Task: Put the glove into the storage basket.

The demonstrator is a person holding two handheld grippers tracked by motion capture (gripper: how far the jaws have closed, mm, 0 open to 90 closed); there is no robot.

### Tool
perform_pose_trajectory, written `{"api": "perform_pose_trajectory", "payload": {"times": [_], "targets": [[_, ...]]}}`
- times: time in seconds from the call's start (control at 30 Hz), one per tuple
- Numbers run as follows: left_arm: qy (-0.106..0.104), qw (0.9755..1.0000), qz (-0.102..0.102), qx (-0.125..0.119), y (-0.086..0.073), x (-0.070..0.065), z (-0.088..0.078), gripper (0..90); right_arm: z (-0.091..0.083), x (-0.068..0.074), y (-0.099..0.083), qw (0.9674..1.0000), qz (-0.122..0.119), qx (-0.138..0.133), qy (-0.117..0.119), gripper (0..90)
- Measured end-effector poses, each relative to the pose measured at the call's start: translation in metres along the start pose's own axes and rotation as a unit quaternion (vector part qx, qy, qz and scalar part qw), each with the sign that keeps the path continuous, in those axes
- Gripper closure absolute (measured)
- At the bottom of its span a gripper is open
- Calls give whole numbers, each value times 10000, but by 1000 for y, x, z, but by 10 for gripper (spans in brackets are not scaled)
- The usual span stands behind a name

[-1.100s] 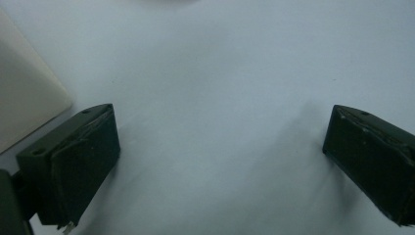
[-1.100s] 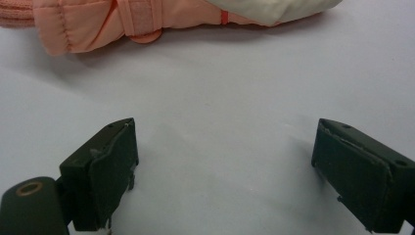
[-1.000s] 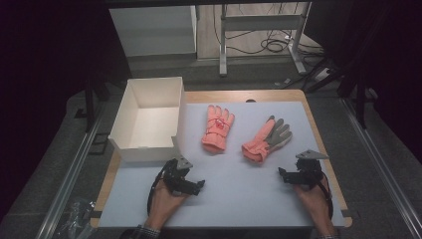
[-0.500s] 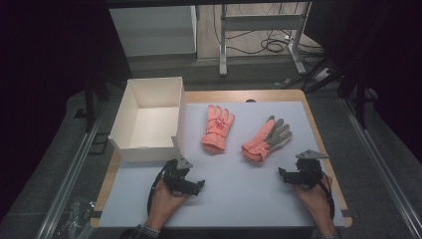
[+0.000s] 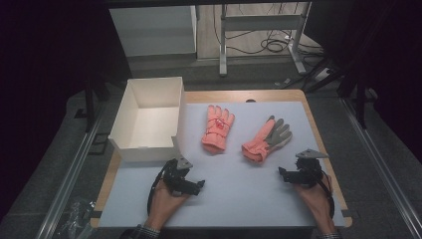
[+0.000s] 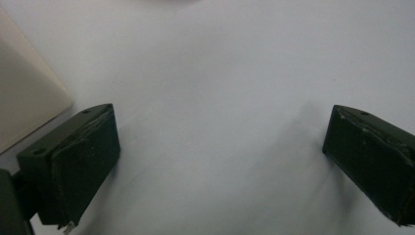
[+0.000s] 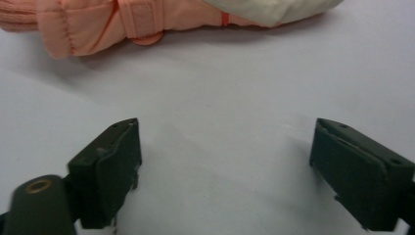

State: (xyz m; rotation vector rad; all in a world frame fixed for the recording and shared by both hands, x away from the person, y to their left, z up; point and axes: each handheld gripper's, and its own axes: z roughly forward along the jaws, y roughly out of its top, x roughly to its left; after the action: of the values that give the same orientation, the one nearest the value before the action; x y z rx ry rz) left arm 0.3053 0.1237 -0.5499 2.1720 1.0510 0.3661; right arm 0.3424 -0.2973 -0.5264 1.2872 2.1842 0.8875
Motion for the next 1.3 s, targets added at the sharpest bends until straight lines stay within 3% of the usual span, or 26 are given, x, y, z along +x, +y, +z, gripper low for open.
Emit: {"api": "perform_pose_trajectory", "payload": {"times": [0.33,0.57,0.7,0.97,1.3], "targets": [[0,10000,-5,-2,0,0,0,4,-7,0,24,9995,-9,-206,238,218],[1,10000,-5,-1,0,0,0,4,0,-3,42,9986,111,-184,475,258],[0,10000,-6,-1,0,0,0,4,7,-4,57,9976,235,-213,622,344],[-4,10000,-5,0,0,0,0,4,20,-3,87,9989,92,-222,394,435],[-6,10000,-10,-5,0,0,0,5,52,-8,95,9998,134,-35,118,472]]}}
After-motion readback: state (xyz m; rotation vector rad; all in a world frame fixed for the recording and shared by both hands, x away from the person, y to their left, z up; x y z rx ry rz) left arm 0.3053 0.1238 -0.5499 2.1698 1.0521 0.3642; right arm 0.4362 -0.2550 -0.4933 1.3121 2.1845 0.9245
